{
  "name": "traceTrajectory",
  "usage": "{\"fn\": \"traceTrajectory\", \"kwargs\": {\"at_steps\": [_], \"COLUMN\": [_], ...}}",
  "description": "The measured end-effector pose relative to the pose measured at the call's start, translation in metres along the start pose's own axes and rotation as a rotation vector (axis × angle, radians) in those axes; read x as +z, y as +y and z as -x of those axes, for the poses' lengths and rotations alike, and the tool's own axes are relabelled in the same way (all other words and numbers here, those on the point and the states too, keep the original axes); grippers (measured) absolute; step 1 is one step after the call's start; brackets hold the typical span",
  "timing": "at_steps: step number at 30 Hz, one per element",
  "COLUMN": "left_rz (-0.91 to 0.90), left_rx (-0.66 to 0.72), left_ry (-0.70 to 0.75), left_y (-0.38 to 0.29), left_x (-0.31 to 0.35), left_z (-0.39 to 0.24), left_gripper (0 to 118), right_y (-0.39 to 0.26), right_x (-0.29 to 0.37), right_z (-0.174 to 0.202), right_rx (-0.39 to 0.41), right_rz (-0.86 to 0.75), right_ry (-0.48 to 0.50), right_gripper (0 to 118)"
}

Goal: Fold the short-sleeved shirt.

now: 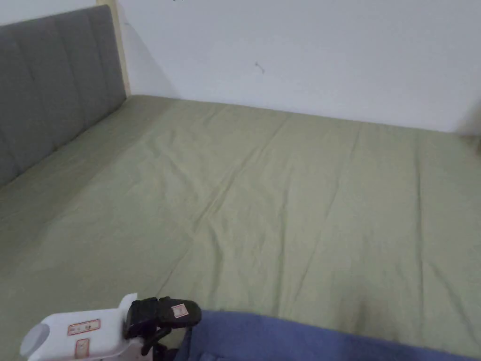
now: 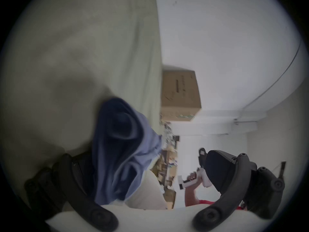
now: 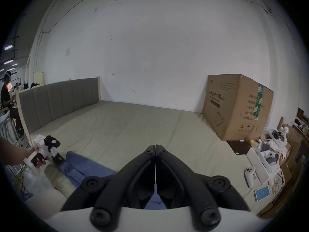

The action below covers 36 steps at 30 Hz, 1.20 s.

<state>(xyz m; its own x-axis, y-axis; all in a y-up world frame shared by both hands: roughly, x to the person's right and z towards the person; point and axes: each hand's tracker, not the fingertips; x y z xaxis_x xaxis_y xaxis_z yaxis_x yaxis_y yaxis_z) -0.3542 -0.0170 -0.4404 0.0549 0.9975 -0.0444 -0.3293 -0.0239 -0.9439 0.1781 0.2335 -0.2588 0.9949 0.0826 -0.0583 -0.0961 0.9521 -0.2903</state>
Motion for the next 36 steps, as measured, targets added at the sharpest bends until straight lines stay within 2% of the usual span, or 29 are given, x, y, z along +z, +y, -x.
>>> {"fn": "traceTrajectory", "kwargs": {"at_steps": [1, 2, 3, 4, 5, 6, 7, 8, 9, 10, 12, 14, 15, 18, 19, 20, 22, 24, 26, 29, 30, 31, 32, 33, 34, 35, 36], "left_rz": [0.048, 0.060, 0.059, 0.053, 0.050, 0.045, 0.035, -0.023, 0.013, 0.034, 0.034, 0.024, 0.008, -0.023, -0.012, -0.002, 0.004, -0.021, 0.007, 0.141, 0.181, 0.238, 0.276, 0.296, 0.263, 0.207, 0.188], "left_rx": [0.017, 0.008, -0.041, -0.102, -0.173, -0.232, -0.222, -0.218, -0.273, -0.349, -0.446, -0.485, -0.529, -0.778, -0.852, -0.873, -0.785, -0.683, -0.623, -0.584, -0.563, -0.551, -0.542, -0.527, -0.542, -0.575, -0.601], "left_ry": [0.001, 0.062, 0.106, 0.193, 0.349, 0.591, 0.645, 0.439, 0.566, 0.630, 0.714, 0.754, 0.850, 1.328, 1.440, 1.471, 1.386, 1.173, 1.002, 0.818, 0.767, 0.734, 0.728, 0.737, 0.749, 0.742, 0.765], "left_y": [0.002, 0.002, 0.002, -0.012, -0.013, -0.016, -0.023, -0.024, -0.025, -0.031, -0.037, -0.043, -0.046, -0.056, -0.061, -0.063, -0.067, -0.072, -0.081, -0.096, -0.099, -0.103, -0.106, -0.107, -0.107, -0.103, -0.103], "left_x": [-0.014, -0.027, -0.036, -0.054, -0.062, -0.074, -0.067, -0.072, -0.078, -0.083, -0.069, -0.056, -0.048, -0.038, -0.038, -0.039, -0.045, -0.063, -0.099, -0.173, -0.197, -0.221, -0.236, -0.248, -0.250, -0.249, -0.245], "left_z": [0.002, 0.003, 0.000, -0.007, -0.010, -0.008, 0.000, -0.016, -0.027, -0.044, -0.073, -0.099, -0.113, -0.147, -0.151, -0.153, -0.161, -0.169, -0.171, -0.166, -0.162, -0.158, -0.154, -0.152, -0.156, -0.165, -0.173], "left_gripper": [118, 117, 111, 87, 15, 8, 8, 8, 8, 8, 8, 8, 8, 8, 8, 8, 8, 8, 8, 10, 17, 38, 89, 114, 118, 111, 110], "right_y": [0.001, 0.003, 0.004, 0.006, 0.007, 0.008, 0.010, 0.011, 0.011, 0.011, 0.011, 0.008, 0.006, 0.002, 0.002, 0.001, -0.002, -0.004, -0.005, -0.007, -0.008, -0.011, -0.013, -0.015, -0.015, -0.016, -0.018], "right_x": [-0.001, -0.003, -0.005, -0.005, -0.005, -0.005, -0.004, -0.004, -0.002, -0.001, 0.000, 0.004, 0.008, 0.019, 0.021, 0.024, 0.029, 0.035, 0.041, 0.049, 0.051, 0.053, 0.055, 0.057, 0.057, 0.057, 0.058], "right_z": [0.004, 0.008, 0.010, 0.013, 0.014, 0.015, 0.015, 0.015, 0.013, 0.012, 0.007, 0.000, -0.004, -0.016, -0.020, -0.025, -0.034, -0.041, -0.046, -0.053, -0.055, -0.057, -0.058, -0.062, -0.063, -0.063, -0.063], "right_rx": [0.004, 0.007, 0.010, 0.013, 0.017, 0.017, 0.014, 0.011, 0.005, -0.005, -0.035, -0.070, -0.095, -0.129, -0.137, -0.151, -0.183, -0.201, -0.211, -0.231, -0.233, -0.236, -0.242, -0.251, -0.256, -0.254, -0.250], "right_rz": [0.001, 0.003, 0.003, 0.002, -0.001, -0.005, -0.007, -0.007, -0.007, -0.008, -0.005, -0.009, -0.028, -0.074, -0.071, -0.071, -0.065, -0.066, -0.067, -0.065, -0.065, -0.072, -0.080, -0.080, -0.071, -0.065, -0.065], "right_ry": [0.012, 0.026, 0.037, 0.050, 0.060, 0.067, 0.076, 0.081, 0.086, 0.088, 0.096, 0.091, 0.084, 0.073, 0.065, 0.054, 0.045, 0.033, 0.020, 0.011, 0.009, 0.004, 0.000, -0.002, -0.002, -0.002, -0.003], "right_gripper": [0, 0, 0, 0, 0, 0, 0, 0, 0, 0, 0, 0, 0, 0, 0, 0, 0, 0, 0, 0, 0, 0, 0, 0, 0, 0, 0]}}
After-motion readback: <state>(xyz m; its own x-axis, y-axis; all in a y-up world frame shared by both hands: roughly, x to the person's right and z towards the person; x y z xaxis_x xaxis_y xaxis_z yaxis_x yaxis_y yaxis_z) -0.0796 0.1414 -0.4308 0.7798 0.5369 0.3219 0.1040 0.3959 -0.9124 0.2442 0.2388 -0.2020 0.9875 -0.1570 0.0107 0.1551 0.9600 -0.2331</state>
